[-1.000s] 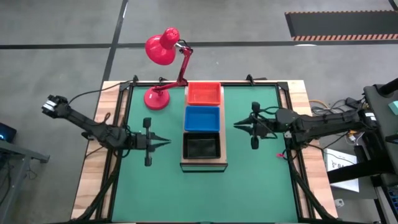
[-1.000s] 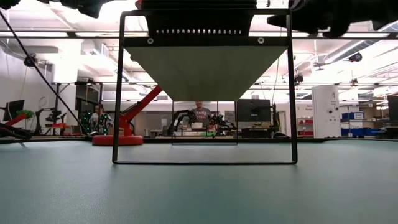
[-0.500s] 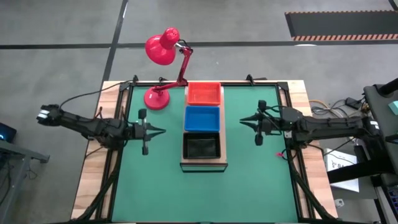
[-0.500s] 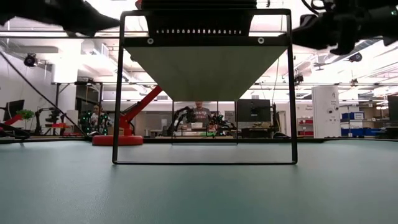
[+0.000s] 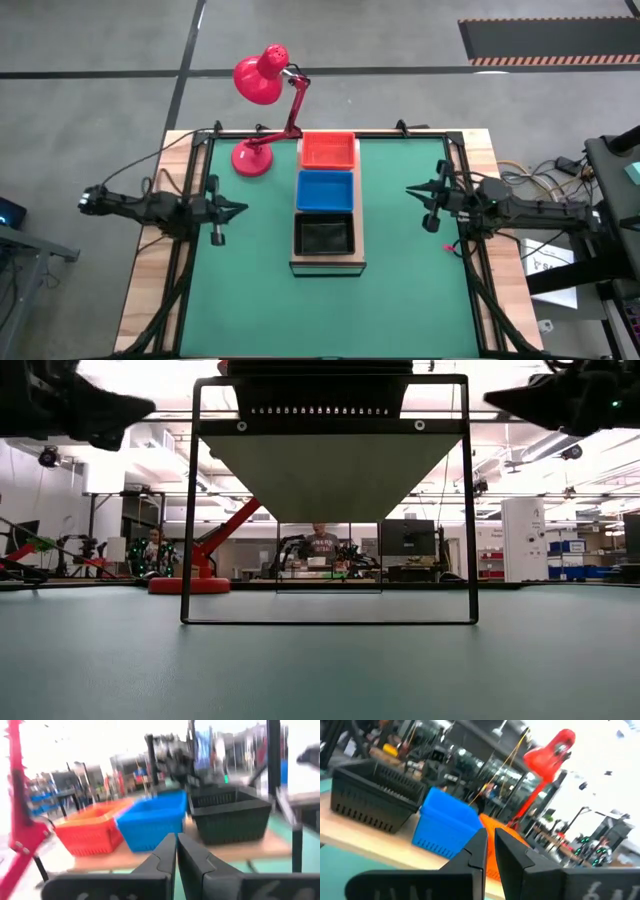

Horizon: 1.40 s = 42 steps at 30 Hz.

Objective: Stack baskets on shelf by color
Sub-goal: Return to Home Position

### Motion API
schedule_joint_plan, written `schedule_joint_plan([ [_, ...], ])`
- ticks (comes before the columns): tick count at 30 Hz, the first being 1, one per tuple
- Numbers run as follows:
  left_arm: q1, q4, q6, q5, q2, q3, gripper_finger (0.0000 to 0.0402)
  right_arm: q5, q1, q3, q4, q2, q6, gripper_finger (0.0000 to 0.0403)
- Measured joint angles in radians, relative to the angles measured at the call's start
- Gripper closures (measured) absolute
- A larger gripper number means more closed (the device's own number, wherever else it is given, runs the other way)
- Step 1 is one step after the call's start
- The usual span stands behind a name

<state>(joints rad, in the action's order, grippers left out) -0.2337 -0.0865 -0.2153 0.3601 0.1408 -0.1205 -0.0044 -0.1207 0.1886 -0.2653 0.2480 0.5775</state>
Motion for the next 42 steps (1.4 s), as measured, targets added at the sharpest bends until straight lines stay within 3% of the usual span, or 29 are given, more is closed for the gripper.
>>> schedule_joint_plan([
  [5,0.000,-0.014,0.000,0.002,-0.136,0.068,0.0402,0.007,-0.001,-0.053,-0.003,-0.110,-0.001,0.0376],
  [12,0.000,-0.012,0.077,0.004,-0.068,0.088,0.0402,0.007,0.000,-0.123,-0.012,-0.247,0.000,0.0376],
  [20,0.000,-0.047,0.096,0.025,-0.061,0.089,0.0401,0.013,0.000,-0.161,-0.005,-0.226,-0.040,0.0376],
  [27,0.000,-0.087,0.101,0.039,-0.070,0.089,0.0401,0.033,0.000,-0.166,0.027,-0.226,-0.217,0.0376],
  [42,0.000,-0.089,0.100,0.038,-0.055,0.089,0.0401,0.032,0.000,-0.166,0.029,-0.226,-0.238,0.0376],
])
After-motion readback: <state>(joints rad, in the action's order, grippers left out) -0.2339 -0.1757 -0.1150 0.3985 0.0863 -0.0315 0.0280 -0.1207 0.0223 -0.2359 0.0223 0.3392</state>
